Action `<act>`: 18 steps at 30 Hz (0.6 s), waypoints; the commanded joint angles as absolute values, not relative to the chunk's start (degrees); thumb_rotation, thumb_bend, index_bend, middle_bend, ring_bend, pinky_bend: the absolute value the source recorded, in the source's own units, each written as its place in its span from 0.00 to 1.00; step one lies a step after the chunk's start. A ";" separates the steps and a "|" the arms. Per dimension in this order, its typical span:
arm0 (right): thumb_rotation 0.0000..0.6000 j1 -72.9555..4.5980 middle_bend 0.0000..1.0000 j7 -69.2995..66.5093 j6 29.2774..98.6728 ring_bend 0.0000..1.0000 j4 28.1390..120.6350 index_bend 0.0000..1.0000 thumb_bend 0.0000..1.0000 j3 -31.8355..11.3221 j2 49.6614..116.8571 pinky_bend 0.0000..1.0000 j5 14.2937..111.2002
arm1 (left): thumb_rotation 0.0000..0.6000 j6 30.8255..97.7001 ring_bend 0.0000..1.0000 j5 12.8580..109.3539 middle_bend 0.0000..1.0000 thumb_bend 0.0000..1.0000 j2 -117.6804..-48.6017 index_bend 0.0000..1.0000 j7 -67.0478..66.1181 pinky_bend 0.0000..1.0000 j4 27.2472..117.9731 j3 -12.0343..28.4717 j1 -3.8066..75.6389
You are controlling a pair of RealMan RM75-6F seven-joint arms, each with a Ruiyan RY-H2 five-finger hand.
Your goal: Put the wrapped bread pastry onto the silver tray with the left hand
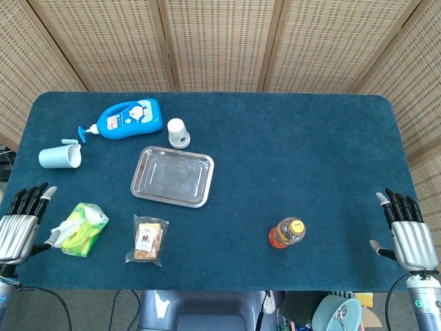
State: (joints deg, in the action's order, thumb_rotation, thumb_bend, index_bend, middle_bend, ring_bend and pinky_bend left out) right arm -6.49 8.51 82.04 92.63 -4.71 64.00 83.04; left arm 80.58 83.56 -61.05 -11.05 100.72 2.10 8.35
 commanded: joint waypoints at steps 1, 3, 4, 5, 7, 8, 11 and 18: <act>1.00 -6.64 0.00 8.21 81.71 0.00 92.79 0.04 0.19 -4.81 63.79 0.00 82.84 | 1.00 80.77 0.00 83.70 0.00 0.32 -60.91 0.00 -10.95 0.00 100.83 2.23 8.41; 1.00 -6.78 0.00 8.26 81.51 0.00 92.67 0.04 0.19 -5.01 63.68 0.00 82.49 | 1.00 80.76 0.00 83.77 0.00 0.32 -60.75 0.00 -10.82 0.00 100.94 2.35 8.53; 1.00 -6.85 0.00 8.33 81.41 0.00 92.63 0.04 0.19 -5.09 63.68 0.00 82.35 | 1.00 80.66 0.00 83.76 0.00 0.32 -60.65 0.00 -10.73 0.00 101.01 2.38 8.61; 1.00 -6.91 0.00 8.24 81.28 0.00 92.60 0.04 0.19 -5.17 63.65 0.00 82.17 | 1.00 80.48 0.00 83.80 0.00 0.32 -60.61 0.00 -10.58 0.00 101.02 2.39 8.73; 1.00 -7.02 0.00 7.75 80.97 0.00 92.38 0.04 0.19 -5.22 63.55 0.00 81.99 | 1.00 80.04 0.00 83.76 0.00 0.32 -60.57 0.00 -10.28 0.00 101.10 2.28 8.89; 1.00 -7.09 0.00 7.56 80.87 0.00 92.27 0.04 0.19 -5.24 63.52 0.00 81.97 | 1.00 79.91 0.00 83.77 0.00 0.32 -60.60 0.00 -10.25 0.00 101.11 2.19 8.91; 1.00 -7.26 0.00 7.04 80.57 0.00 91.95 0.04 0.19 -5.23 63.55 0.00 81.99 | 1.00 79.56 0.00 83.98 0.00 0.32 -60.72 0.00 -10.40 0.00 101.22 1.78 8.92; 1.00 -7.25 0.00 5.80 80.69 0.00 91.11 0.04 0.19 -5.12 63.92 0.00 82.22 | 1.00 77.27 0.00 83.51 0.00 0.32 -59.98 0.00 -10.13 0.00 102.46 1.45 9.87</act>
State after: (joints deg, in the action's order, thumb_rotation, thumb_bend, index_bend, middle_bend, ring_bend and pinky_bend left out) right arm -7.27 5.82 80.66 91.14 -5.13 63.89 82.22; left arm 77.54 83.70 -60.11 -10.13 102.26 1.40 9.66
